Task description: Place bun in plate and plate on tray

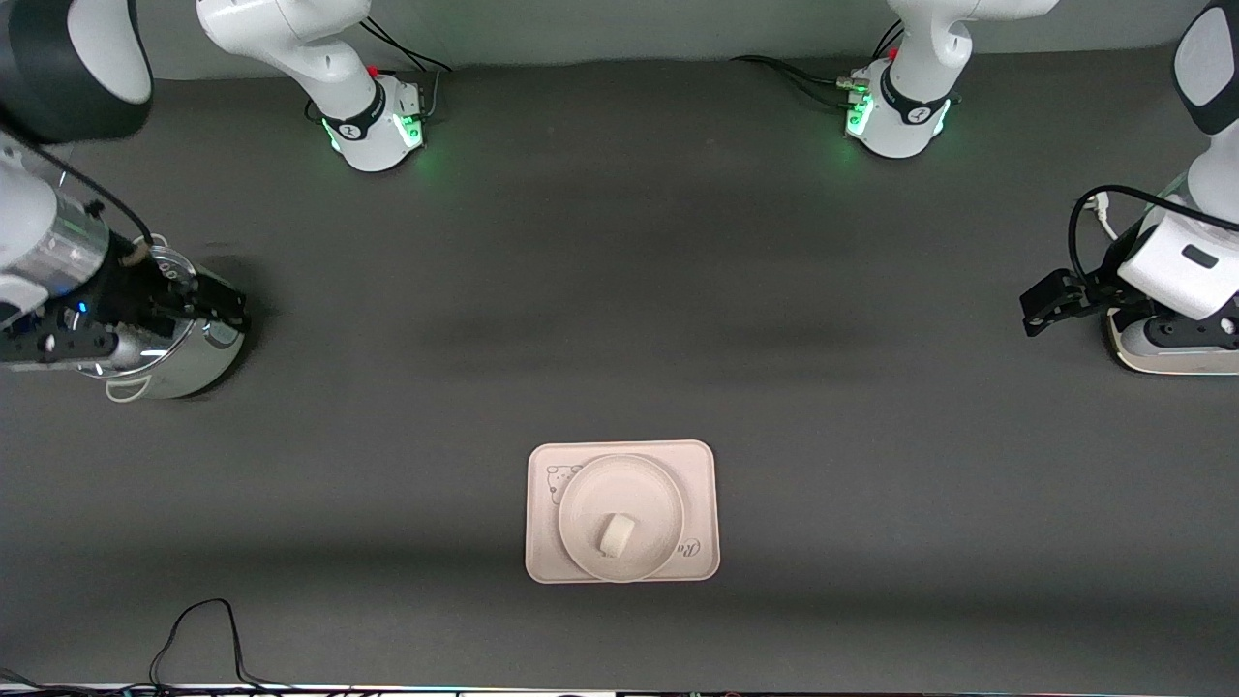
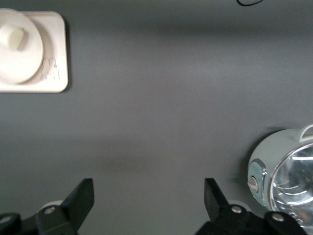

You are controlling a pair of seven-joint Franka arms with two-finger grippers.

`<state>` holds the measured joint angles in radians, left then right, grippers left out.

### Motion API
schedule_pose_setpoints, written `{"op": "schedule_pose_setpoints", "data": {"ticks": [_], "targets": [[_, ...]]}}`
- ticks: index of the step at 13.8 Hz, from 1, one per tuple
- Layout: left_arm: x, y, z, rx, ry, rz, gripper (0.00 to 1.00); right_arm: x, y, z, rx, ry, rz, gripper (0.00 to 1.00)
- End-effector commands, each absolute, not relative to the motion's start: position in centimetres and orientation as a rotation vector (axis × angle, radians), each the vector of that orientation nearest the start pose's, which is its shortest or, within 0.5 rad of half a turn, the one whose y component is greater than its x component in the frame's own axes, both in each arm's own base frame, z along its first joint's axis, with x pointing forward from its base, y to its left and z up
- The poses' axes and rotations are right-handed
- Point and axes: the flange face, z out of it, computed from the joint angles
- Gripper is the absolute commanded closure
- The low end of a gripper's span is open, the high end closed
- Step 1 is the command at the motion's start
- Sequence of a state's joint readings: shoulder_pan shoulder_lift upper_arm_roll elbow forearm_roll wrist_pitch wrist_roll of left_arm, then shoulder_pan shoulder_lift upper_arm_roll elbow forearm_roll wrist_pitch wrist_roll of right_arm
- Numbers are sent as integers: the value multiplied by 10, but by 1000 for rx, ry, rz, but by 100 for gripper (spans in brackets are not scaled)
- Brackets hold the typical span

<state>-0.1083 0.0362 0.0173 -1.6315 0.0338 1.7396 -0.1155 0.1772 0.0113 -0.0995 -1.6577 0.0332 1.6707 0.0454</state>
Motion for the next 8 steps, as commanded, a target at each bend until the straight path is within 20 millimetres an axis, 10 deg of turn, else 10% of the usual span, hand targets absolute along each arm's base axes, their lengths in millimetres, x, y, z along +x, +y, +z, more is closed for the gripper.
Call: {"op": "schedule_pose_setpoints", "data": {"ticks": [1,8], "targets": [[571,-45,611,-3109,-34,-103,0,551,35,580,-3133,-118,-16,0],[569,-44,618,-3108,-33,-91,0,549,32,583,-3116,-131,-7,0]]}}
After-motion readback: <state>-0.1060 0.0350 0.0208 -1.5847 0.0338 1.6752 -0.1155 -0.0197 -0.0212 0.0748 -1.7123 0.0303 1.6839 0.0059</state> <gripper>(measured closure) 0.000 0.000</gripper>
